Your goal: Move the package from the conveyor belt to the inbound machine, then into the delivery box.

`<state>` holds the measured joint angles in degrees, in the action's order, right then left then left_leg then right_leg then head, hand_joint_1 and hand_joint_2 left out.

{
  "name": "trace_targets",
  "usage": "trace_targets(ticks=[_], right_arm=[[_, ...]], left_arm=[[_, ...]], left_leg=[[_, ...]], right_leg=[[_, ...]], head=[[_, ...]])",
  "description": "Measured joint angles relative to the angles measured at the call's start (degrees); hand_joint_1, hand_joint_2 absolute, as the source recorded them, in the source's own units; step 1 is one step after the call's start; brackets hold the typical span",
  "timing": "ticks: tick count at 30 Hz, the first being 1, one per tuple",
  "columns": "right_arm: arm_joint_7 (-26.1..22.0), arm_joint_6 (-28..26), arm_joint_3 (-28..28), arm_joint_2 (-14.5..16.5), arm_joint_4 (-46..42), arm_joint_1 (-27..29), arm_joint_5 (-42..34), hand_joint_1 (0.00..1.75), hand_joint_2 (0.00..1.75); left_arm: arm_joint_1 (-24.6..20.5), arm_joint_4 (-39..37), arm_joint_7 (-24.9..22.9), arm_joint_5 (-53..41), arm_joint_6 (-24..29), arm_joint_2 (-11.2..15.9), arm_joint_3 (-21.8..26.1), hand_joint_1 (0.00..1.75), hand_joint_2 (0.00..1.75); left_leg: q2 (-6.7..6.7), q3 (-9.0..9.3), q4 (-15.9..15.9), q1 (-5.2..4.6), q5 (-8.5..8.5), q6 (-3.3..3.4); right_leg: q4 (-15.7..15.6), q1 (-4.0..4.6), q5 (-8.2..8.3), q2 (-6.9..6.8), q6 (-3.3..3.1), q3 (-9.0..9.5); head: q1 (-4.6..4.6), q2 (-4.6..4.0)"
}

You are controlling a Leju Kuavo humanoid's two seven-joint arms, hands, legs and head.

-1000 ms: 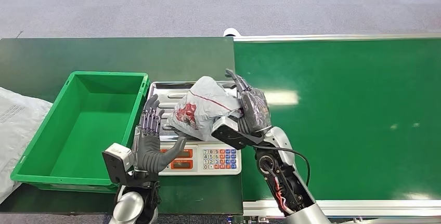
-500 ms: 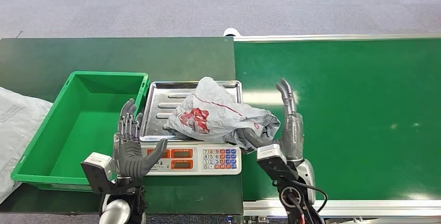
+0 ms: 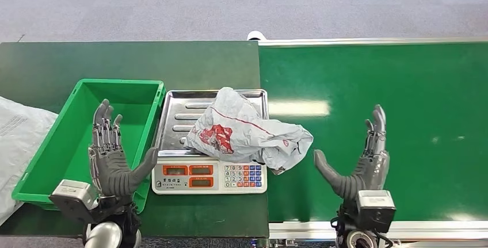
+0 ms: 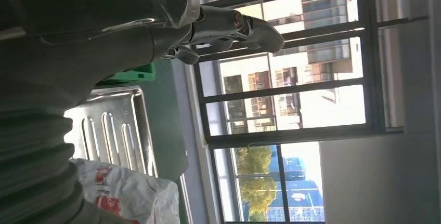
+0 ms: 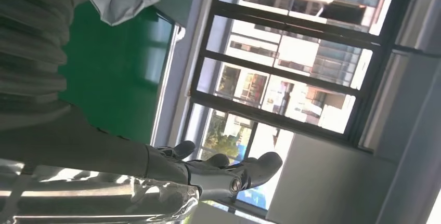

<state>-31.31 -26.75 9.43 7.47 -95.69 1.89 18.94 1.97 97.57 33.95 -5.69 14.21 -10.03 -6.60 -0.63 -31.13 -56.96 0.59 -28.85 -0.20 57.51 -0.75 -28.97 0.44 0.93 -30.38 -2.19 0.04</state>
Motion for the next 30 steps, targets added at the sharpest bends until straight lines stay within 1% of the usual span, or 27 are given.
trace_targets(ticks=[3,5,9,12,16,18,23,27,29,30], right_arm=[[-1.8,-0.7,-0.9,0.5,-1.9,1.2,-0.7,0.0,1.75],[-2.8,-1.3,-1.0,0.9,-2.7,1.6,-0.6,0.0,1.75],[-4.7,-2.4,-0.4,1.7,-4.0,1.6,0.0,0.0,1.75],[-6.0,-3.7,0.9,2.0,-5.0,1.5,1.7,0.0,1.75],[-6.8,-7.1,3.9,2.1,-6.9,1.4,4.7,0.0,1.75],[-6.7,-8.8,5.4,2.0,-7.7,1.4,5.9,0.0,1.75],[-5.9,-11.1,8.1,1.7,-9.1,1.1,7.3,0.0,1.75],[-5.3,-11.6,9.1,1.5,-9.4,0.8,7.4,0.0,1.75],[-5.0,-11.6,9.4,1.4,-9.4,0.7,7.5,0.0,1.75],[-4.9,-11.5,9.4,1.4,-9.4,0.6,7.6,0.0,1.75]], left_arm=[[-1.0,1.3,-0.6,-5.0,-0.7,0.1,-1.4,0.0,1.75],[-2.2,1.5,-2.1,-9.3,-1.0,0.3,-3.2,0.0,1.75],[-6.2,0.1,-7.2,-19.6,-1.2,0.7,-8.3,0.0,1.75],[-9.8,-3.0,-11.3,-24.4,-1.2,0.9,-11.8,0.0,1.75],[-15.2,-10.6,-17.1,-29.5,-1.7,0.7,-15.3,0.0,1.75],[-18.0,-15.7,-19.0,-31.2,-2.2,0.4,-16.7,0.0,1.75],[-23.7,-27.5,-21.5,-33.7,-4.1,-0.8,-19.0,0.0,1.75],[-26.8,-35.5,-22.6,-34.8,-6.3,-1.7,-20.5,0.0,1.75],[-27.9,-38.1,-22.9,-35.1,-7.1,-1.9,-20.9,0.41,1.75],[-28.4,-39.2,-22.9,-35.2,-7.4,-2.0,-21.1,0.76,1.75]], left_leg=[[0.0,0.02,0.0,0.0,0.0,0.0],[0.0,0.04,0.0,0.0,0.01,0.0],[-0.01,0.09,0.0,0.0,0.02,0.01],[-0.01,0.12,0.0,0.0,0.02,0.01],[-0.01,0.13,0.0,0.0,0.02,0.01],[0.0,0.13,0.0,0.0,0.02,0.01],[0.01,0.12,0.0,0.0,0.02,0.01],[0.01,0.11,0.0,-0.01,0.02,0.01],[0.01,0.11,0.0,-0.01,0.02,0.01],[0.01,0.11,0.0,0.0,0.02,0.01]], right_leg=[[0.0,0.0,0.0,0.0,0.0,0.01],[0.0,0.0,0.0,0.0,0.0,0.03],[0.0,0.0,0.01,0.0,0.0,0.11],[0.0,0.0,0.02,0.0,0.0,0.12],[0.0,0.0,0.02,0.0,0.0,0.12],[0.0,0.0,0.02,0.0,0.0,0.12],[0.0,-0.01,0.03,0.01,0.01,0.12],[0.0,-0.01,0.03,0.01,0.01,0.12],[0.0,-0.01,0.03,0.01,0.01,0.12],[0.0,-0.01,0.03,0.01,0.01,0.12]], head=[[0.0,0.0],[-0.01,0.0],[0.0,0.0],[-0.01,0.0],[-0.01,0.0],[0.0,0.0],[0.0,0.0],[0.0,0.0],[0.0,0.0],[0.0,0.0]])
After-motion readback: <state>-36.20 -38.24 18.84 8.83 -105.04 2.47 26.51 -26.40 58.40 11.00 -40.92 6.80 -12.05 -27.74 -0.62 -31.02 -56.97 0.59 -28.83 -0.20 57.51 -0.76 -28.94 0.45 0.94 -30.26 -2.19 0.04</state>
